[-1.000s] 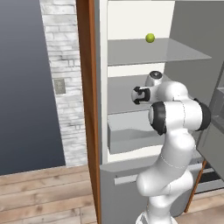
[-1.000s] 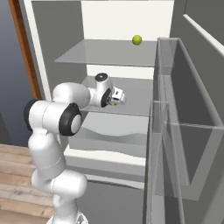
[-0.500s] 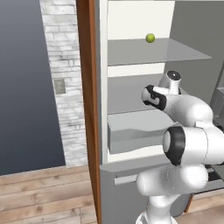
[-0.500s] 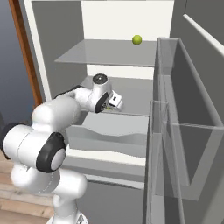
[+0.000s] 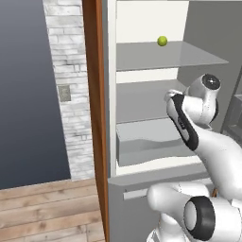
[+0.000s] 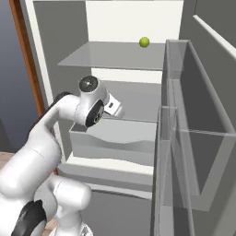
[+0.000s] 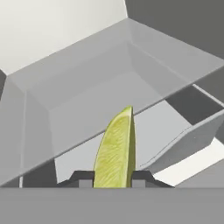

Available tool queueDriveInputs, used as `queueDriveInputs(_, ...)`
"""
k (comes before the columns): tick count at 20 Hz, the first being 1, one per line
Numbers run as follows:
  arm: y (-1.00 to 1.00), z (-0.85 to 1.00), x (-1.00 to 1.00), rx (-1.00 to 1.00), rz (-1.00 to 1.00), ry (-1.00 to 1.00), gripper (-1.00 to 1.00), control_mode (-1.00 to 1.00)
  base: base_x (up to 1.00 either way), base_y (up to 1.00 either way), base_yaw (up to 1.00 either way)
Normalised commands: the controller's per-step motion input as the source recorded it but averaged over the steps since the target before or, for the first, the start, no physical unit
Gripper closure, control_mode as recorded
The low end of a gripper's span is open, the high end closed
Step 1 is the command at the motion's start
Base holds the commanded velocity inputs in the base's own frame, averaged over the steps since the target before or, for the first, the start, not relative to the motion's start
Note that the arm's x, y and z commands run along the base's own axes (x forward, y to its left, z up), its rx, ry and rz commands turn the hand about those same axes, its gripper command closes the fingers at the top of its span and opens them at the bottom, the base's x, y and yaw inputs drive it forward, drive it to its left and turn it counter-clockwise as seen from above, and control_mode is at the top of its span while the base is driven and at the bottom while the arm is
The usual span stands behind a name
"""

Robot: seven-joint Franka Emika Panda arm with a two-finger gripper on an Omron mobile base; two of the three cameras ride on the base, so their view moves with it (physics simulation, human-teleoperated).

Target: Take the lemon wedge from the fridge and place it on the plate with fish on the dining counter.

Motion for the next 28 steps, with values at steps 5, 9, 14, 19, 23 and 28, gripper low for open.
queueDriveInputs(5,0.02,-0.05,-0.6,0.0,0.09,-0.06,1.0,1.0,-0.4,0.0,0.23)
queueDriveInputs(9,0.0,0.0,0.0,0.0,0.0,0.0,1.0,1.0,-0.85,0.0,0.75)
queueDriveInputs(14,0.0,0.0,0.0,0.0,0.0,0.0,1.0,1.0,-0.22,0.0,0.93)
queueDriveInputs(19,0.0,0.0,0.0,0.0,0.0,0.0,1.0,1.0,0.0,0.0,0.99)
queueDriveInputs(23,0.0,0.0,0.0,0.0,0.0,0.0,1.0,1.0,0.0,0.1,0.97)
queueDriveInputs(28,0.0,0.0,0.0,0.0,0.0,0.0,1.0,1.0,0.37,0.39,0.72)
